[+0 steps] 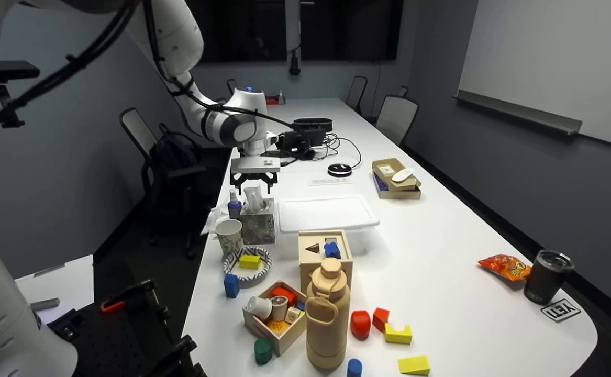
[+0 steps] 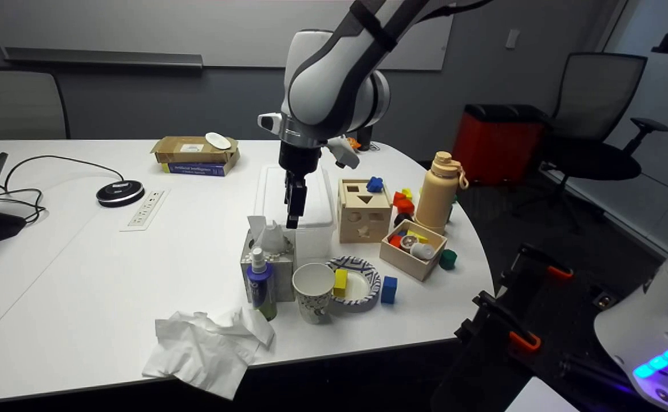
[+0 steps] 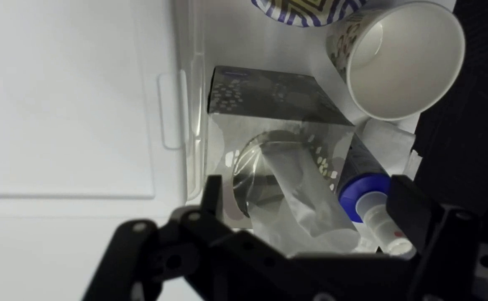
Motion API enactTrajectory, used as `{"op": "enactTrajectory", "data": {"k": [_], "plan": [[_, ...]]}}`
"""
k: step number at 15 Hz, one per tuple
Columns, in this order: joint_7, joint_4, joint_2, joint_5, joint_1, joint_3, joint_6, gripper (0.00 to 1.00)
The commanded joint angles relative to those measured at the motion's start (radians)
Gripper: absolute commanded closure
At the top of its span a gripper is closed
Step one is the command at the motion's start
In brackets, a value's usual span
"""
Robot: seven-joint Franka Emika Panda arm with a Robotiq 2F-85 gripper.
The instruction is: Take a tissue out of the box and wipe the table
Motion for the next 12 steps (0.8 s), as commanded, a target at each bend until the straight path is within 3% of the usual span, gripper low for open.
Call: {"op": "enactTrajectory", "data": {"k": [1, 5, 7, 12], "plan": [[0.02, 0.113, 0.102, -0.055, -0.027, 0.041, 0.013, 0.0], [0.016, 0.172, 0.161, -0.074, -0.036, 0.081, 0.025, 0.0], [0.007, 0.193, 0.181, -0.079, -0.041, 0.098, 0.012, 0.26], [-0.001, 0.206, 0.199, -0.074, -0.065, 0.13, 0.004, 0.65]]}}
